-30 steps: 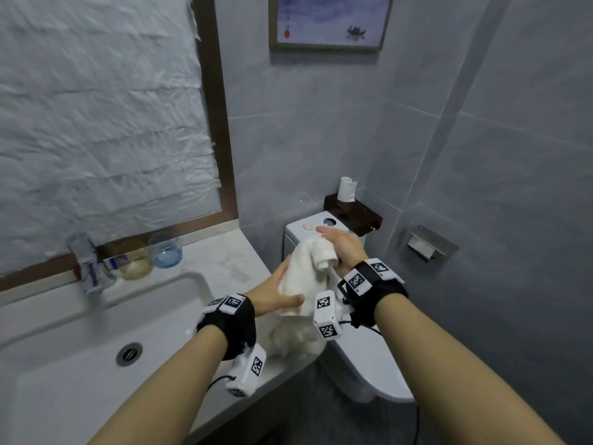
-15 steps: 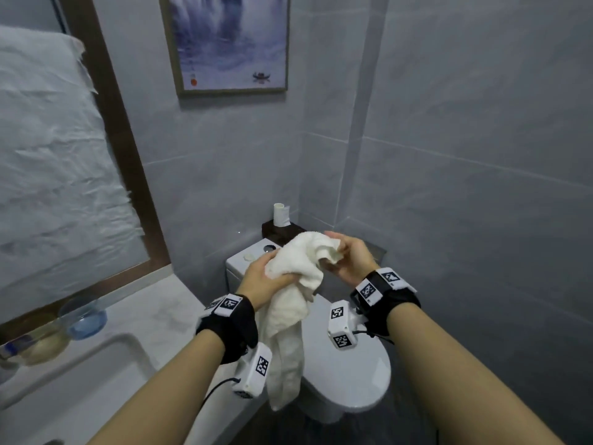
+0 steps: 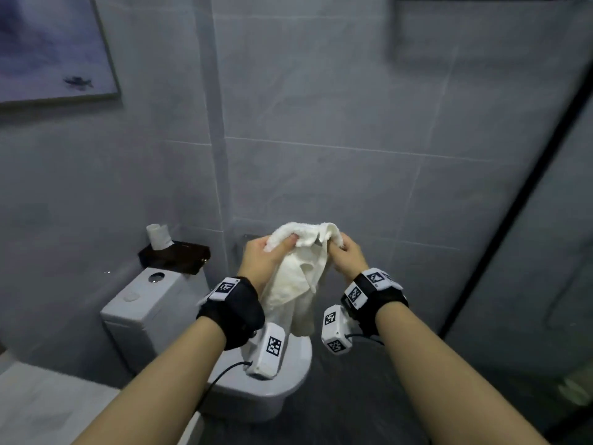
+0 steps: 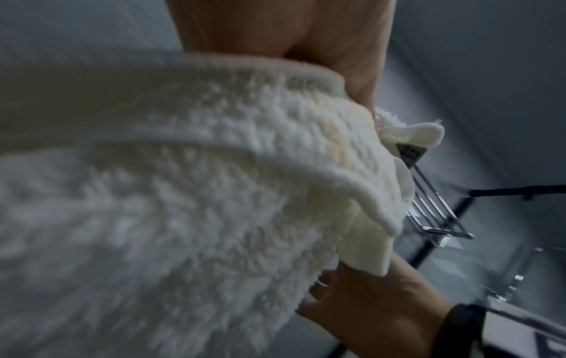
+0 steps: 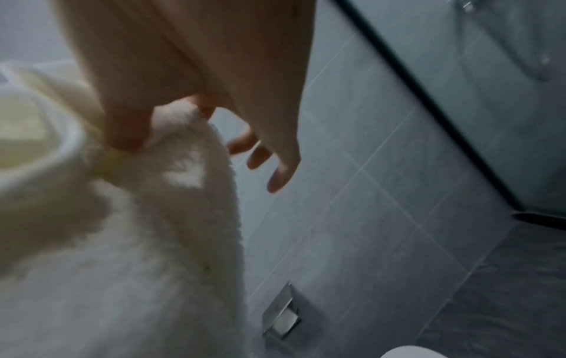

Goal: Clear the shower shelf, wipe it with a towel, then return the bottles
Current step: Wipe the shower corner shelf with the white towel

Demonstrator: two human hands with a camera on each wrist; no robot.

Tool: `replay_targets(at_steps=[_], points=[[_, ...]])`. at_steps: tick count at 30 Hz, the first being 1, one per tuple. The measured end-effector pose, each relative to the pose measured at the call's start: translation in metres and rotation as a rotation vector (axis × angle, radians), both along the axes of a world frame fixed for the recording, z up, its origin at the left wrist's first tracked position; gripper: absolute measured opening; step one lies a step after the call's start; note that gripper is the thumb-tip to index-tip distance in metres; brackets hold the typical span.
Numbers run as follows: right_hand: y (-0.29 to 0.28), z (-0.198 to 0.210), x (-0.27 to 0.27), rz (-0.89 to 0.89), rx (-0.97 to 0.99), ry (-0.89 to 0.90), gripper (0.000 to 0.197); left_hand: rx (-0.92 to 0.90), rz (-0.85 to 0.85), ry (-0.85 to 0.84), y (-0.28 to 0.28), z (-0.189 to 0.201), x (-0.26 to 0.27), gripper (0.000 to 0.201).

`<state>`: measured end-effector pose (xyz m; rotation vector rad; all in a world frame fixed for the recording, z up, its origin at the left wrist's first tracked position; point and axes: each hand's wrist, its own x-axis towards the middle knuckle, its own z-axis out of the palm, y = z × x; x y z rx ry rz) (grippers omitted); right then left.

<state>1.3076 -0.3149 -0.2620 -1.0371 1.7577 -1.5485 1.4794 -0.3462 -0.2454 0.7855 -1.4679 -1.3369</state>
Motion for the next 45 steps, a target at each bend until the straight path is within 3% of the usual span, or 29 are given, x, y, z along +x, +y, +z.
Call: replay_targets(at_steps=[3,5,8,13,22,27,32,38,40,45], points=[[0.039,0.006,-0.026,0.007,-0.082,-0.243,0.031,0.003,-0.126,0.035,0.020,0.010,-0.040,0.020],[0.068,0.011,-0.044,-0.044,-0.137,-0.309,0.035,0.005,-0.210,0.046,0.037,0.013,-0.067,0.024],[0.115,0.016,-0.076,-0.298,-0.150,-0.239,0.045,0.036,-0.334,0.086,0.069,0.012,-0.108,0.023],[0.218,0.022,-0.132,-0.642,-0.127,-0.105,0.030,0.081,-0.583,0.128,0.145,0.009,-0.183,0.021],[0.412,0.051,-0.213,-0.993,-0.169,-0.100,0.041,0.113,-0.932,0.142,0.302,0.027,-0.306,0.020],[0.493,0.062,-0.266,-1.078,-0.276,-0.104,0.038,0.091,-1.027,0.133,0.374,0.036,-0.377,0.022],[0.546,0.071,-0.323,-1.109,-0.314,-0.094,0.049,0.108,-1.041,0.172,0.430,0.044,-0.443,0.027],[0.602,0.076,-0.386,-1.023,-0.444,-0.165,0.035,0.158,-1.017,0.209,0.474,0.060,-0.526,0.033],[0.618,0.072,-0.412,-0.936,-0.430,-0.204,0.017,0.217,-1.017,0.237,0.486,0.068,-0.558,0.035],[0.634,0.074,-0.474,-0.893,-0.287,-0.200,0.020,0.250,-1.074,0.247,0.505,0.081,-0.651,0.041]])
